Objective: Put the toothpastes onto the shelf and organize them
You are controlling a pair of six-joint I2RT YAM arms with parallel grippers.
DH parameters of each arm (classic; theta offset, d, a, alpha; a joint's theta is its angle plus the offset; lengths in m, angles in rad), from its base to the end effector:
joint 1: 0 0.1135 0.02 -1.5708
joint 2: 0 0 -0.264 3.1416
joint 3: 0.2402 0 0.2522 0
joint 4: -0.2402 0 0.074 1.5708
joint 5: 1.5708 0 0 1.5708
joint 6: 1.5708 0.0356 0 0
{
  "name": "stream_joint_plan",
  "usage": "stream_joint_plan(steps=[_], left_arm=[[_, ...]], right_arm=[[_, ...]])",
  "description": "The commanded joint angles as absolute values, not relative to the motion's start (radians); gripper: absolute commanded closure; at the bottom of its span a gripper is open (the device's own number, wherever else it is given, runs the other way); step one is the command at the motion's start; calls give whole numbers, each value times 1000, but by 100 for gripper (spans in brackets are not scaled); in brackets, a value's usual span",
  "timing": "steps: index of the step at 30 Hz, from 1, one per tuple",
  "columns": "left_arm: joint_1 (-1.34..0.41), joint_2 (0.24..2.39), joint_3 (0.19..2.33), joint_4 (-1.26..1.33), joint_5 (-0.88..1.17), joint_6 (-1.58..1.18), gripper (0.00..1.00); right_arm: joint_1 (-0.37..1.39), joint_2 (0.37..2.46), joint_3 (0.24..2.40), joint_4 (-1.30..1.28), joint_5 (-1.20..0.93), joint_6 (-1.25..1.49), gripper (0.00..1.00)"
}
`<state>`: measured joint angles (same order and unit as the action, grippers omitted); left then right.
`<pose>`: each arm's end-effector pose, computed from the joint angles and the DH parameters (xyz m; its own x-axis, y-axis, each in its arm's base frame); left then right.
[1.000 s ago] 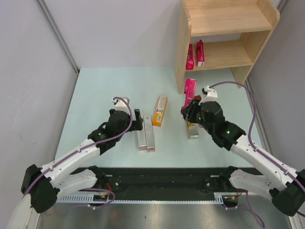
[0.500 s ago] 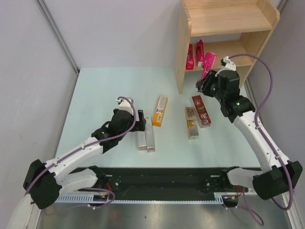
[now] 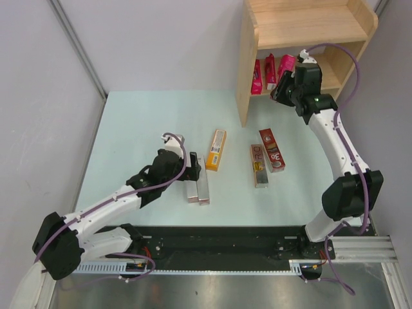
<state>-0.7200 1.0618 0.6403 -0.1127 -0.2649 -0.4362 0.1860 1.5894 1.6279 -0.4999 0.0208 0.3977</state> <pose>0.1811 -0.1464 0.2434 -0.5442 -0.0650 -0.8364 0.2615 0.9342 -0.2428 0.3593 0.0669 0.3980 -0.4679 0.3060 -0.8291 0.0159 0.9409 0.3383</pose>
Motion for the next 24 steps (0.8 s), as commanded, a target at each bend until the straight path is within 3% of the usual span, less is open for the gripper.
stream_joint_plan(steps=[1,24], left_arm=[[-730,1069,630,-68,-233,-440,1],[-773,1078,568,-18,-202,-494,0]], right_arm=[[166,1650,1799,-566,60,322,76],[86,1931,2083,-568,103,310,75]])
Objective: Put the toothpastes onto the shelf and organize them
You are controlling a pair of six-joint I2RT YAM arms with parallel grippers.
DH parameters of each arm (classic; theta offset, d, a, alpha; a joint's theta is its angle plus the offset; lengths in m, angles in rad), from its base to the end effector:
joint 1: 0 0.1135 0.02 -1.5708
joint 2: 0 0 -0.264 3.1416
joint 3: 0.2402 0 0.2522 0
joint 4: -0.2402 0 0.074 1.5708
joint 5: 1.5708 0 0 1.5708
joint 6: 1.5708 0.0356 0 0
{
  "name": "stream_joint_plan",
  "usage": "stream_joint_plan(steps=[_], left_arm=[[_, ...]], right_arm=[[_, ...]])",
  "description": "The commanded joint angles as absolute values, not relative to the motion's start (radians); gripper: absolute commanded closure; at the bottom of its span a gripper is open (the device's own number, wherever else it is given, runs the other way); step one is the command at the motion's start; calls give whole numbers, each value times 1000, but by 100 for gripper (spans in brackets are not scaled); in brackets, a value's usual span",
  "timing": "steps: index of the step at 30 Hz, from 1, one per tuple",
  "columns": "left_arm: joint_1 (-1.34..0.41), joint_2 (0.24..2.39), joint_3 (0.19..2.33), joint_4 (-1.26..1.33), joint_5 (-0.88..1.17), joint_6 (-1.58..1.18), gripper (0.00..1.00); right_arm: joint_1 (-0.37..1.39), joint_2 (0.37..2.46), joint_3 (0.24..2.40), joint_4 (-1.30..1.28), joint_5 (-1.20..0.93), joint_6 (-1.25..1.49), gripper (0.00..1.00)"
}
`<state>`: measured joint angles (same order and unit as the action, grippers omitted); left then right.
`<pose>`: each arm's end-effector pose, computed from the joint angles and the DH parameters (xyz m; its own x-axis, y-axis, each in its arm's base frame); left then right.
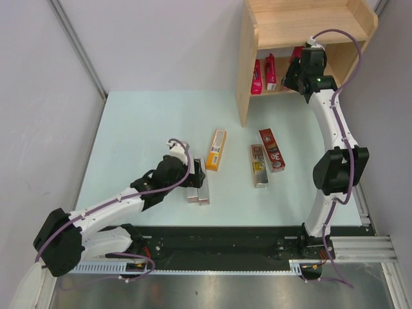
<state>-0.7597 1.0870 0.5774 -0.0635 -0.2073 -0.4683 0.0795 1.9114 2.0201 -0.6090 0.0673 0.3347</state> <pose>0.1731 -0.1543 0.2211 -0.5984 -0.0408 -0.8001 0.3121 0.9080 -0.2797 0.4401 0.0327 0.3960 -0.4583 0.2923 -0.8393 0.1378 0.9563 0.2578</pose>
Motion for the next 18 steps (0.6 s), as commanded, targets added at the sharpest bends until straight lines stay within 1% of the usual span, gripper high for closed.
stream_joint_plan(steps=[1,14,18], left_arm=[[-776,1078,566,-20,-201,-495,0],[-792,1072,545,-38,-219,-512,0],[-792,1074,543,-44,-222,-511,0]], right_arm=[[87,1937,2086,-561,106,310,74],[127,2060,2201,-549,187,265,72],[143,2066,2172,-537,189,264,70]])
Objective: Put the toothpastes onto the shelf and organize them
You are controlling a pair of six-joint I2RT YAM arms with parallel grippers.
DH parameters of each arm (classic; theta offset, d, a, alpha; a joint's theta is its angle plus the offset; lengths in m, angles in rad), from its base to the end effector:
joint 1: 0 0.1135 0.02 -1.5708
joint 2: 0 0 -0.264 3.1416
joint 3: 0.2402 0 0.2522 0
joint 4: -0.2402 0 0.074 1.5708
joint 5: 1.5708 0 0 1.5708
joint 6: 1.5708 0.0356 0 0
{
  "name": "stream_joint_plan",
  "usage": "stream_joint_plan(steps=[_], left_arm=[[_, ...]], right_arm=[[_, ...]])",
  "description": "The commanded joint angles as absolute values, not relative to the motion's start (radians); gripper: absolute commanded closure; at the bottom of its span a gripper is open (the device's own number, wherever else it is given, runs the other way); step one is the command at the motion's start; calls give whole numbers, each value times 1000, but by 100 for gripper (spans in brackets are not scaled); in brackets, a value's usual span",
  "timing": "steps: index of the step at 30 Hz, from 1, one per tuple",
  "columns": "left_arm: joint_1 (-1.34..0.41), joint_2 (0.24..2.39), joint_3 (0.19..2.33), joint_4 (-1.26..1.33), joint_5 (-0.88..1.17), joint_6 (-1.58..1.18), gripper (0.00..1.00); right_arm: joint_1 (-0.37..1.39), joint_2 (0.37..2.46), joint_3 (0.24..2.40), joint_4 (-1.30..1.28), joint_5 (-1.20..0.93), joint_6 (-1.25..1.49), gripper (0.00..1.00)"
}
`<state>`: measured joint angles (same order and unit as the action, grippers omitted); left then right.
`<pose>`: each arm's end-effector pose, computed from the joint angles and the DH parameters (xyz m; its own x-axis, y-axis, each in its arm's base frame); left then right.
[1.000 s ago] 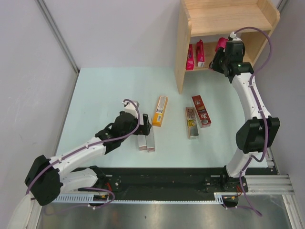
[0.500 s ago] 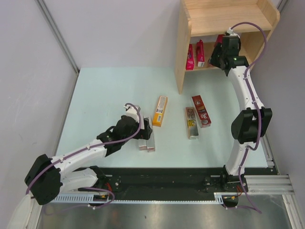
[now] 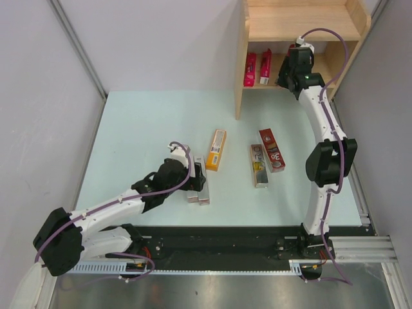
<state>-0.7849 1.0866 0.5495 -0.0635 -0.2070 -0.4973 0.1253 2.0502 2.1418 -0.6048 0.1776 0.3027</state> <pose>0.1665 -0.1560 0.2119 -0.6241 -0.0364 -0.7805 0.3117 0.9044 -0.2915 0.4723 0.0531 0.3764 -0.4561 0.2383 -0.8574 0.1736 0.9688 0.1769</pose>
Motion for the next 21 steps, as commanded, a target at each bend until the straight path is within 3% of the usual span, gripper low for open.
stream_joint_plan(steps=[1,9,17,21], left_arm=[[-792,1075,542,-46,-222,-511,0],[-793,1063,535,-52,-224,-512,0],[-798,1058,528,-54,-218,-523,0],[-801,1061,529,-51,-215,-526,0]], right_arm=[[146,2063,2163,-532,192,264,70],[155,1974,1970,-382,207,276,69],[156,1988,1991,-377,199,268,62],[156,1990,2002,-379,199,267,53]])
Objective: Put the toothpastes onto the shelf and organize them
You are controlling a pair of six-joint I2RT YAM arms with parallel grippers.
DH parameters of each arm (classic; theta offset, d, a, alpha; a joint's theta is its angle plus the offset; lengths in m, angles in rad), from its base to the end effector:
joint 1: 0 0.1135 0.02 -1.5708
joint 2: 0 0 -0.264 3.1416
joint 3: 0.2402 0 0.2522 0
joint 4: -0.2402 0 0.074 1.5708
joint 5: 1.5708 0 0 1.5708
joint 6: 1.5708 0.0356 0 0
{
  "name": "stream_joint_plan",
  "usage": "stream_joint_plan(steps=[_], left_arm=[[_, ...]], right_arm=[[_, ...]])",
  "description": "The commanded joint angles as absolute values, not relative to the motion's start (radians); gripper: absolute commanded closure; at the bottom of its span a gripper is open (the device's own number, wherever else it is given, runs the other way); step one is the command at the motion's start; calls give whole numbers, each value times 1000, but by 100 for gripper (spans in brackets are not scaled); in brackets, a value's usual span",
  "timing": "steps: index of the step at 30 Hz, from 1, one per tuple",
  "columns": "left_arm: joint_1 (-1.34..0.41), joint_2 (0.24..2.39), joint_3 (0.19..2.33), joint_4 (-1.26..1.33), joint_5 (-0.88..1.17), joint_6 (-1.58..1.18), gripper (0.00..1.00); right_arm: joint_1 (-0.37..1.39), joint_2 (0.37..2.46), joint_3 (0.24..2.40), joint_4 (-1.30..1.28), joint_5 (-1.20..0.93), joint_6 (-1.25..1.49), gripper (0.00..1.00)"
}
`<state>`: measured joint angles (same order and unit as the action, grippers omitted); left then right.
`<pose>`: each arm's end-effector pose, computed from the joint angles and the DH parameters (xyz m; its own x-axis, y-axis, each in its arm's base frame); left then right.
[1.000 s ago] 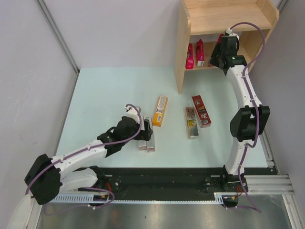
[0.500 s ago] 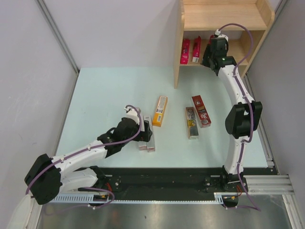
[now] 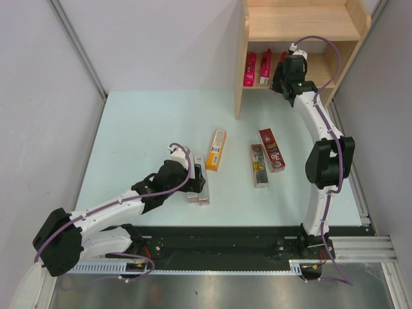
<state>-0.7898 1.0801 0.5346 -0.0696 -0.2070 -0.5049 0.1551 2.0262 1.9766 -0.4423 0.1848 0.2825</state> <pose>0.1636 -0.1547 0.2077 -0.6346 -0.0322 -0.7722 0.3084 0.9056 -0.2913 0.4751 0.0677 0.3469 -0.4459 0.2076 -0.8707 0.1379 0.9770 0.1624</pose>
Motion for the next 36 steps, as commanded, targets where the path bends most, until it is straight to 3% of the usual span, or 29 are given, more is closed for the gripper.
stream_joint_plan(steps=[1,11,20,30,36], left_arm=[[-801,1065,531,-51,-213,-526,0],[-815,1080,529,-44,-209,-535,0],[-821,1085,528,-46,-213,-540,0],[-825,1080,525,-57,-222,-541,0],[-825,1077,523,-58,-221,-543,0]], right_arm=[[160,1987,2000,-374,199,267,53],[169,2013,2049,-397,206,261,49],[175,1945,1928,-344,233,261,50],[207,1879,1780,-209,319,232,64],[212,1890,1779,-173,331,207,66]])
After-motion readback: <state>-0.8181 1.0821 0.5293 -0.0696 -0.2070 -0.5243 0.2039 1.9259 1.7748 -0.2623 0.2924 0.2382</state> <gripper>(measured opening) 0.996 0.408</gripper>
